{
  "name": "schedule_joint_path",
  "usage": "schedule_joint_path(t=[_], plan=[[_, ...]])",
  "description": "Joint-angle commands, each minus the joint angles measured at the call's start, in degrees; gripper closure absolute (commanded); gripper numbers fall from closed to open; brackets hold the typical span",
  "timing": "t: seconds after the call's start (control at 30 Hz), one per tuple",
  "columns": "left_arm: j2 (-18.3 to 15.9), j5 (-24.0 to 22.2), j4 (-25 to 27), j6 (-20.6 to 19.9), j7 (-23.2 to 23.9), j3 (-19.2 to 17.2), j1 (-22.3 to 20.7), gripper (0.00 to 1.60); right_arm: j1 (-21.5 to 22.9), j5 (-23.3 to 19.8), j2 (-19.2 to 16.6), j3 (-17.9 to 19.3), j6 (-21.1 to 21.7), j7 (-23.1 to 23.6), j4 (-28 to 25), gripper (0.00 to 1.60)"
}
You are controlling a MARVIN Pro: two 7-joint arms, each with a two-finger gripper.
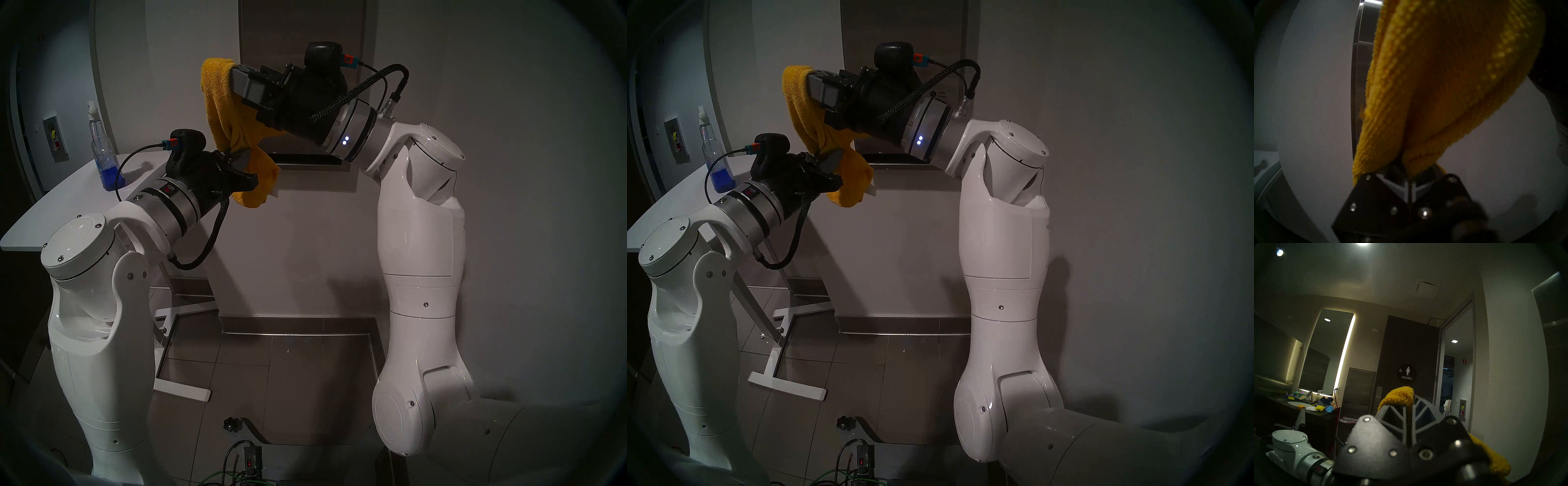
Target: Pick up the cloth and wipe the surface
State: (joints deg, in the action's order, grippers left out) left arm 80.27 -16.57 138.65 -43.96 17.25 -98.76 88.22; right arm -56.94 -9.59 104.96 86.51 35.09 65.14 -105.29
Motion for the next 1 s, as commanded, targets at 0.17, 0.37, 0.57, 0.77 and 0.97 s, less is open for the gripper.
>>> schedule_joint_path(t=[0.17,0.37,0.57,0.77,0.97], plan=[[-1.26,2.43,1.35,3.9,-0.61,-0.17,-1.41,1.6,-3.44,2.74,1.19,-0.7,11.44,-6.1,-10.87,0.09],[-2.24,2.89,0.72,5.64,-0.46,-2.0,-1.96,1.6,-4.8,3.02,0.38,-2.06,16.58,-10.32,-15.3,0.09],[-2.98,3.81,-0.8,6.75,-1.09,-4.57,-2.89,1.6,-5.27,2.3,0.3,-2.87,18.82,-13.41,-16.79,0.09],[-3.84,4.56,-2.12,7.63,-1.14,-6.85,-3.31,1.6,-5.55,1.12,0.19,-3.33,19.77,-15.58,-17.45,0.09],[-4.29,4.89,-2.91,8.32,-0.93,-7.98,-2.79,1.6,-5.75,0.14,0.06,-3.57,19.91,-16.87,-17.75,0.09]])
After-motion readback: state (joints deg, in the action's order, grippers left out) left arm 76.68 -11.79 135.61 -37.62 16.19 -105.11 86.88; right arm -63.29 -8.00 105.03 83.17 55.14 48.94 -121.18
